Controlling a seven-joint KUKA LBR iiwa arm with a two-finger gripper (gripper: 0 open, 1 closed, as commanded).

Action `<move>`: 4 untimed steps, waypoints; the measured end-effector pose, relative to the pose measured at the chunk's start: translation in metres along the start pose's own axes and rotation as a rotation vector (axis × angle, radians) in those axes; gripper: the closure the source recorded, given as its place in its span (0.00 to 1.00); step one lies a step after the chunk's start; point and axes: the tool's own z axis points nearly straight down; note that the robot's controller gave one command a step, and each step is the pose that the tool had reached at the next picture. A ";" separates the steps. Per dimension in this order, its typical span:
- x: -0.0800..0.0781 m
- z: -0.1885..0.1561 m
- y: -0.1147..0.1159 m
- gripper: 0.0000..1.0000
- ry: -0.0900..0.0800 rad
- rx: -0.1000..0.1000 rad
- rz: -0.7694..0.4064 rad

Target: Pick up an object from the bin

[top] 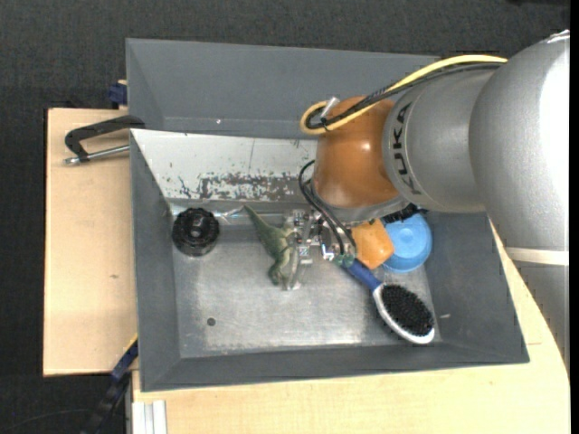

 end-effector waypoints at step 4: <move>-0.001 -0.104 0.020 1.00 -0.007 -0.004 0.043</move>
Offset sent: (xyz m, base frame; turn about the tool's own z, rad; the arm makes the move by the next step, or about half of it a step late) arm 0.0005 0.0004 -0.0026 0.0085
